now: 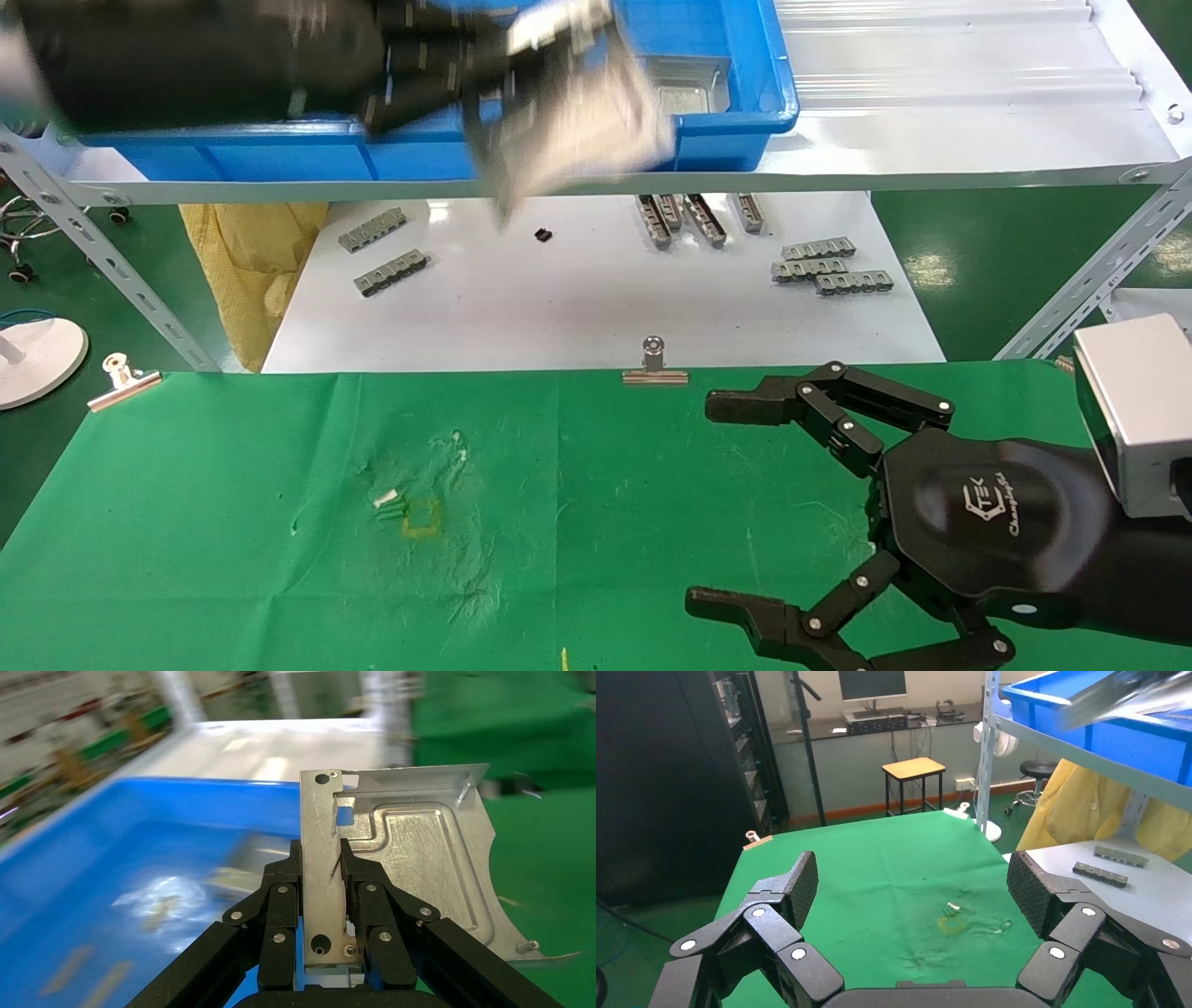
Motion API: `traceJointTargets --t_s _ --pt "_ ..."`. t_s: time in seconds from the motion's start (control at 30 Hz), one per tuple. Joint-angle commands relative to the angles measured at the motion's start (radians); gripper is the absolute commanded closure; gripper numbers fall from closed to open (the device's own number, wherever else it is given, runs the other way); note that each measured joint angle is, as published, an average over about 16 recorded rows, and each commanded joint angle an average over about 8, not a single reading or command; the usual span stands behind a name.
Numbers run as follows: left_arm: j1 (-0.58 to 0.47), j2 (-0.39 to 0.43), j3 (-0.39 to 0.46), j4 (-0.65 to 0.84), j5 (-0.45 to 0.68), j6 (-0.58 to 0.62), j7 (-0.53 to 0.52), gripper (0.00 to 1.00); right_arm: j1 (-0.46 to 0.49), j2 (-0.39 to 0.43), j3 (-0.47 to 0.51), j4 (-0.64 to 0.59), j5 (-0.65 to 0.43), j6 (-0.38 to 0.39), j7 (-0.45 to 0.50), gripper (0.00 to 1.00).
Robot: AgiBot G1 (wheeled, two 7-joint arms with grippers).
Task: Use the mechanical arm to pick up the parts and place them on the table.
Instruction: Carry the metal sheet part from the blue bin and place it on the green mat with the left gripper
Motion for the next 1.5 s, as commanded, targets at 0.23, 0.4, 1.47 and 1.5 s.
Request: traceJointTargets --t_s 0.23,0.4,1.47,1.5 --pt "0.159 -0.130 0.089 -0.228 -0.069 0.103 0.179 1.00 0.000 0.000 0.000 0.000 0.000 0.000 0.000 0.00" --pt "0.229 -0.188 0.173 -0.274 -0.035 0.063 0.281 1.00 0.000 0.000 0.000 0.000 0.000 0.000 0.000 0.00" --pt "0.288 -0.092 0.242 0.140 0.075 0.019 0.538 0.00 0.000 0.000 0.000 0.000 0.000 0.000 0.000 0.00" --pt "0.287 -0.093 0.240 0.149 0.069 0.036 0.527 0.00 0.000 0.000 0.000 0.000 0.000 0.000 0.000 0.00"
